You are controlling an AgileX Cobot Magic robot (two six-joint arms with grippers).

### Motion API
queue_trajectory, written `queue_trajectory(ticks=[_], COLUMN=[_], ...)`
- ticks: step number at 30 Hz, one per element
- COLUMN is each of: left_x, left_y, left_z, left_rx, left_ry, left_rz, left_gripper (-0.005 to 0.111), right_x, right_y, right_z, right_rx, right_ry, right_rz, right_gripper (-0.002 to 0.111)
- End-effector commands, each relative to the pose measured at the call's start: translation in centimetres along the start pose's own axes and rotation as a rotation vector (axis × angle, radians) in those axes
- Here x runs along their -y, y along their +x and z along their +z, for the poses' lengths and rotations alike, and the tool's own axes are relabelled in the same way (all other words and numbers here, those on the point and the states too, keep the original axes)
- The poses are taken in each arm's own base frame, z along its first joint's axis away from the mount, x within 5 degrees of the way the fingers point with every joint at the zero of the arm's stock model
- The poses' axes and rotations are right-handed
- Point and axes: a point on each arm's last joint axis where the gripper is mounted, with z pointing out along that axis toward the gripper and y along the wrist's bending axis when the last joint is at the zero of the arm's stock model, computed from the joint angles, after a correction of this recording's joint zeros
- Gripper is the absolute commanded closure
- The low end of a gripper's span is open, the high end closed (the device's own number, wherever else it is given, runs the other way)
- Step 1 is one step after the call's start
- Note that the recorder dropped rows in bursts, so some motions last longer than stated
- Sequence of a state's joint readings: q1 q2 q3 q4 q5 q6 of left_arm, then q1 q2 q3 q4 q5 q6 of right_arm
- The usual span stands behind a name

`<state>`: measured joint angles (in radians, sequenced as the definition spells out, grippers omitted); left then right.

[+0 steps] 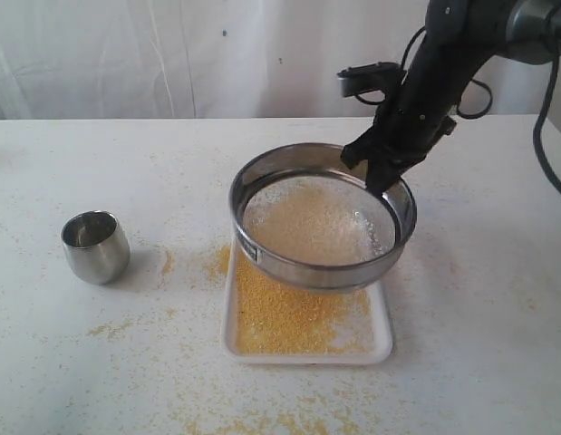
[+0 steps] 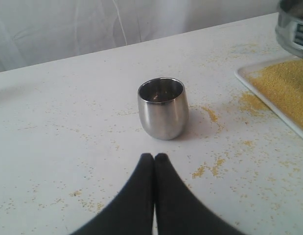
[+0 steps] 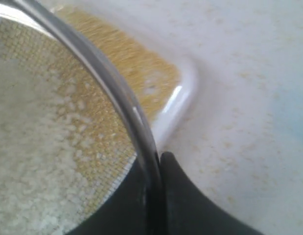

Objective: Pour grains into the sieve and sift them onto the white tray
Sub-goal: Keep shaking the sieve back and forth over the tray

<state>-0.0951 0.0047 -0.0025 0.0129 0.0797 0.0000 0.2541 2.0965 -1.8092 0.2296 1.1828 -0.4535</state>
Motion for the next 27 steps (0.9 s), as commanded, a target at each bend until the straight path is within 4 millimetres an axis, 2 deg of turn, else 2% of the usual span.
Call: queue_trajectory(ticks=[1,3,4,5,6,7,8,10,11,13,15,17,18,19,20,21,22,24,25,27], left_x=[0.0,0.0,0.0,0.0,0.0,0.0,0.0,0.0,0.0,0.0,0.0,0.0,0.0,0.0,0.0,0.0,0.0,0.0,0.0,0.0], left_y=[0.1,0.1,0.1,0.1,0.1,0.1,0.1,0.1,0.1,0.1,0.1,0.1,0.1,0.1,0.1,0.1,0.1,0.1,0.1,0.1], left_z=[0.0,0.0,0.0,0.0,0.0,0.0,0.0,0.0,0.0,0.0,0.0,0.0,0.0,0.0,0.0,0.0,0.0,0.0,0.0,0.0], left_rx=[0.002,0.002,0.002,0.002,0.002,0.002,0.002,0.002,0.002,0.002,0.002,0.002,0.002,0.002,0.002,0.002,0.002,0.002,0.002,0.002], left_ry=[-0.002,-0.002,-0.002,-0.002,-0.002,-0.002,-0.002,-0.002,-0.002,-0.002,-0.002,-0.002,-0.002,-0.002,-0.002,-0.002,-0.002,-0.002,-0.002,-0.002], left_rz=[-0.006,-0.006,-0.006,-0.006,-0.006,-0.006,-0.006,-0.006,-0.006,-0.006,-0.006,-0.006,-0.006,-0.006,-0.006,-0.006,-0.006,-0.006,-0.006,-0.006], left_gripper=[0.107,0.107,0.107,0.107,0.107,0.107,0.107,0.107,0.107,0.107,0.107,0.107,0.107,0.107,0.107,0.107,0.107,0.107,0.107,0.107], right_x=[0.4,1.6,1.2,0.3,-1.8,-2.3,-2.1,-0.9,0.4,1.5,-0.8,-1.6,-0.8,0.1,1.6,1.7,0.3,-2.3,-1.4,1.2], right_y=[-0.1,0.1,0.1,0.1,-0.5,-0.7,-0.6,-0.5,-0.5,-0.3,-0.1,-0.3,-0.2,-0.3,-0.2,-0.2,-0.3,-0.6,-0.5,-0.5], right_z=[-0.7,-0.9,-0.8,-0.6,-0.6,-0.5,-0.7,-0.7,-0.7,-0.9,-0.5,-0.5,-0.6,-0.7,-1.1,-1.2,-0.9,-0.9,-0.8,-1.3], right_rx=[0.005,0.021,0.015,-0.005,0.044,0.066,0.056,0.046,0.053,0.061,-0.003,0.024,0.006,0.023,0.047,0.061,0.036,0.061,0.039,0.084], right_ry=[0.117,0.226,0.185,0.084,-0.140,-0.170,-0.146,-0.019,0.114,0.225,-0.011,-0.100,-0.004,0.088,0.249,0.253,0.120,-0.139,-0.049,0.220], right_rz=[0.111,0.315,0.300,0.196,-0.032,-0.122,-0.127,0.045,0.170,0.358,0.072,-0.090,-0.047,0.069,0.275,0.368,0.227,-0.169,-0.074,0.309], right_gripper=[0.108,0.108,0.108,0.108,0.108,0.108,0.108,0.108,0.108,0.108,0.108,0.108,0.108,0.108,0.108,0.108,0.108,0.108,0.108,0.108])
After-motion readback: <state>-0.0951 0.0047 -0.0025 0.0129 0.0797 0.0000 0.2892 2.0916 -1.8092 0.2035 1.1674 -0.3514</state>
